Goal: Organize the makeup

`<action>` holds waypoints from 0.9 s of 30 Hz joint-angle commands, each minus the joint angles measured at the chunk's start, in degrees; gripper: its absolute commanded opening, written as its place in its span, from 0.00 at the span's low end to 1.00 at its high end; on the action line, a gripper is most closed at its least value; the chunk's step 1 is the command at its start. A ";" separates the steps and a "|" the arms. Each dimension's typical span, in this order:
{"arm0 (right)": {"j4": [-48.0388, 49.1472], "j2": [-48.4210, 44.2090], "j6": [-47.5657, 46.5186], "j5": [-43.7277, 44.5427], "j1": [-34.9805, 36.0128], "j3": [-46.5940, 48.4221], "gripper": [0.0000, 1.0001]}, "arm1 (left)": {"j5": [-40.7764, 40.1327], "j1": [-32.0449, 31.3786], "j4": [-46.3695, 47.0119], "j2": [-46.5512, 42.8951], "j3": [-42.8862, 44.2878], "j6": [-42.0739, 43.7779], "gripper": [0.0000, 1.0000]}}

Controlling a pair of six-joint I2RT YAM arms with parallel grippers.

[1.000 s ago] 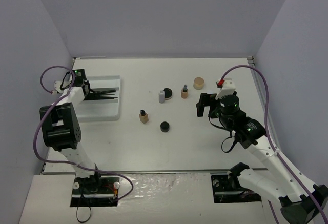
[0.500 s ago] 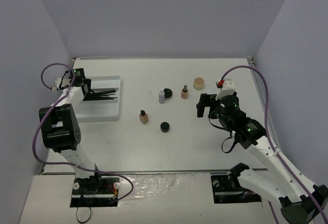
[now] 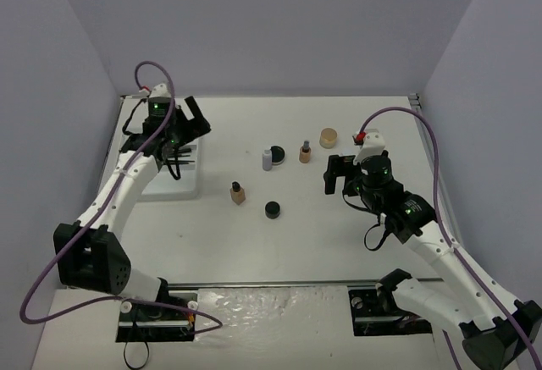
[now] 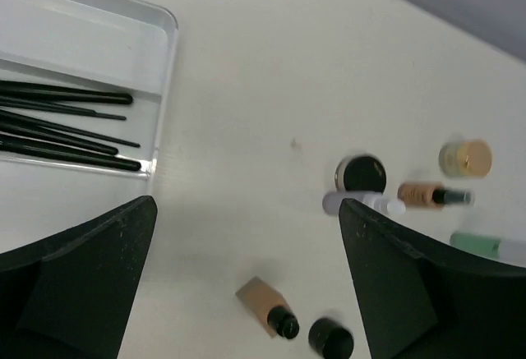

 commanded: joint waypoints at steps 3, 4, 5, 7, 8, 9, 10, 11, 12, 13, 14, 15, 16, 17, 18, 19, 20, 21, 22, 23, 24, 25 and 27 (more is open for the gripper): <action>2.39 -0.31 -1.60 -0.54 -0.33 3.28 1.00 | 3.25 -15.43 -9.79 -4.67 1.19 15.06 0.92; 2.39 -0.63 -1.71 -0.27 -0.35 3.26 1.00 | 2.84 -17.67 -10.45 -4.42 1.49 15.42 0.92; 2.39 -0.98 -1.81 0.04 -0.39 3.22 1.00 | 2.32 -19.79 -11.08 -4.03 1.84 15.71 0.92; 2.32 -2.02 -2.03 0.40 -0.42 3.09 1.00 | 1.11 -23.60 -12.43 -2.49 2.78 15.66 0.92; 2.38 -2.35 -2.23 0.53 -0.42 3.03 1.00 | 0.65 -25.76 -12.76 -2.03 3.04 15.66 0.92; 2.33 -2.99 -2.30 0.77 -0.42 2.91 1.00 | 0.39 -27.71 -12.95 -0.83 3.45 15.55 0.92; 2.30 -3.75 -2.37 1.07 -0.42 2.78 1.00 | 0.16 -29.74 -13.02 0.56 3.78 15.35 0.92; 2.30 -4.67 -2.42 1.39 -0.42 2.65 1.00 | -0.05 -31.55 -12.95 2.09 3.98 15.10 0.92; 2.30 -5.63 -2.43 1.61 -0.42 2.58 1.00 | -0.20 -32.51 -12.88 3.53 4.13 14.93 0.92; 2.29 -5.71 -2.51 1.89 -0.42 2.58 1.00 | -0.44 -33.57 -12.87 3.67 4.31 14.49 0.92; 2.17 -7.16 -2.51 2.33 -0.42 2.45 1.00 | -0.32 -34.77 -12.74 5.93 4.56 13.92 0.92; 2.04 -8.10 -2.59 2.64 -0.42 2.37 1.00 | -0.31 -35.71 -12.62 7.61 4.81 13.52 0.92; 1.88 -8.71 -2.67 2.86 -0.42 2.32 1.00 | -0.34 -36.40 -12.52 8.88 5.07 13.24 0.92; 1.62 -9.06 -2.63 2.99 -0.42 2.32 1.00 | -0.25 -36.71 -12.47 9.85 5.33 13.07 0.92; 1.34 -9.40 -2.59 3.15 -0.42 2.31 1.00 | -0.10 -36.98 -12.41 10.88 5.61 12.92 0.91; 0.99 -9.71 -2.55 3.38 -0.42 2.27 1.00 | 0.25 -37.13 -12.29 12.10 5.96 12.84 0.91; 0.65 -10.01 -2.51 3.61 -0.42 2.23 1.00 | 0.59 -37.29 -12.18 13.33 6.30 12.76 0.91; 0.36 -10.30 -2.45 3.84 -0.42 2.23 1.00 | 0.77 -37.46 -12.34 15.08 6.81 12.76 0.90; 0.14 -10.64 -2.40 4.06 -0.40 2.23 1.00 | 0.85 -37.65 -12.53 16.49 7.31 12.78 0.89; 0.01 -11.02 -2.36 4.28 -0.35 2.23 1.00 | 0.81 -37.87 -12.74 17.40 7.79 12.82 0.88; -0.11 -11.35 -2.33 4.51 -0.34 2.23 1.00 | 0.78 -38.05 -13.07 18.50 8.25 12.82 0.88; -0.22 -11.60 -2.33 4.75 -0.38 2.23 1.00 | 0.78 -38.19 -13.55 19.85 8.70 12.75 0.88; -0.40 -12.07 -2.33 5.09 -0.42 2.17 1.00 | 0.53 -38.54 -14.48 21.95 9.73 12.48 0.88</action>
